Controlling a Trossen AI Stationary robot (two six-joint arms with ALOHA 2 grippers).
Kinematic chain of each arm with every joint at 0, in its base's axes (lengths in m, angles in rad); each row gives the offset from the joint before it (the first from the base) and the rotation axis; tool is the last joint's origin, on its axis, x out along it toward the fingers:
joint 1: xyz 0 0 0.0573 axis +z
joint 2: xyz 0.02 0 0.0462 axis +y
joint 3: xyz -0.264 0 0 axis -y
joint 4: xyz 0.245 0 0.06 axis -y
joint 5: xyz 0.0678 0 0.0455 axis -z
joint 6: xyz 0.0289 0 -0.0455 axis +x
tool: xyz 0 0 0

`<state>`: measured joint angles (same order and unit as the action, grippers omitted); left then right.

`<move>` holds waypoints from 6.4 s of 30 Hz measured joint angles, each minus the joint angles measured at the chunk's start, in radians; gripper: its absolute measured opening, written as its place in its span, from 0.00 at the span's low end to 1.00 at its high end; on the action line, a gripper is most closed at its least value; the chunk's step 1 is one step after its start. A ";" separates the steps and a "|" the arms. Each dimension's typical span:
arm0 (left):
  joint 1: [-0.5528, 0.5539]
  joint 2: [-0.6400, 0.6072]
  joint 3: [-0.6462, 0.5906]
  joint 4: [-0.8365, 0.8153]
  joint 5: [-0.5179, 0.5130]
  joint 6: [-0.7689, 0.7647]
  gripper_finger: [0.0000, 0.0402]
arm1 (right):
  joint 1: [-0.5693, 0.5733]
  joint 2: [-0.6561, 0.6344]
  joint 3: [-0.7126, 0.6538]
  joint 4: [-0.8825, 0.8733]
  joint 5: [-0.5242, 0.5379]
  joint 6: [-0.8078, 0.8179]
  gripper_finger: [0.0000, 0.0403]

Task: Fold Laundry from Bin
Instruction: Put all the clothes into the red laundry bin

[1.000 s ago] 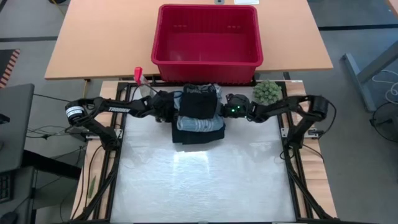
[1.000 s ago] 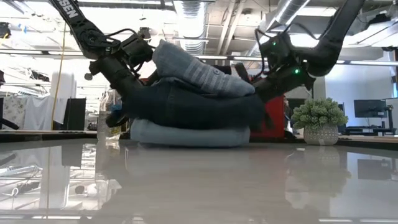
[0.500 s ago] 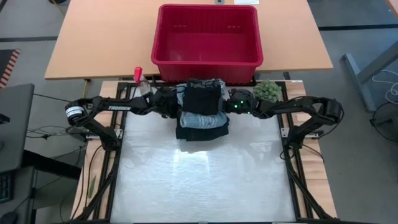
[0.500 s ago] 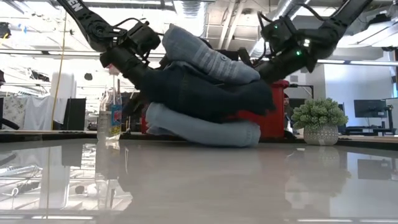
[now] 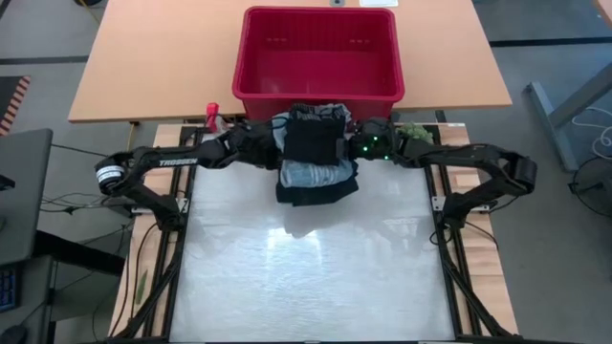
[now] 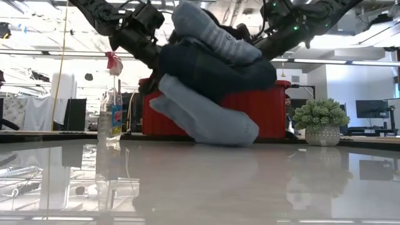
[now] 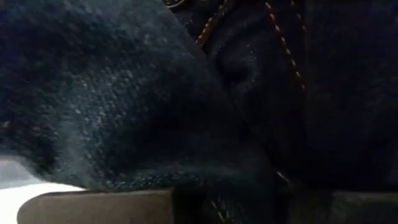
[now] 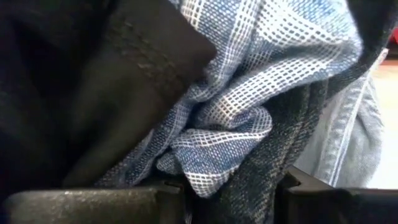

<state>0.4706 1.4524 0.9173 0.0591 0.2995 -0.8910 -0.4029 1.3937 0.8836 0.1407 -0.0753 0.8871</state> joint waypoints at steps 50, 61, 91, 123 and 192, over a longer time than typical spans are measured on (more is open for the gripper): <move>0.405 0.408 1.236 -0.509 0.219 0.210 0.13 | -0.408 0.463 1.058 -0.222 -0.300 -0.178 0.32; 0.491 0.589 1.385 -0.135 0.307 0.115 0.13 | -0.514 0.676 1.478 -0.364 -0.349 -0.217 0.32; 0.617 0.984 1.381 -0.165 0.232 0.290 0.46 | -0.620 1.019 1.472 -0.599 -0.174 -0.292 0.32; 0.344 0.604 1.384 -0.579 -0.010 1.121 0.61 | -0.623 1.015 1.472 -0.716 -0.136 -0.346 0.31; 0.450 0.819 1.436 -0.544 -0.356 0.789 0.00 | -0.609 0.932 1.469 -0.540 -0.211 -0.431 0.26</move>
<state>0.9209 2.2717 2.3535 -0.4850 -0.0563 -0.1024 -1.0123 2.3260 2.3524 -0.3997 -0.2868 0.4564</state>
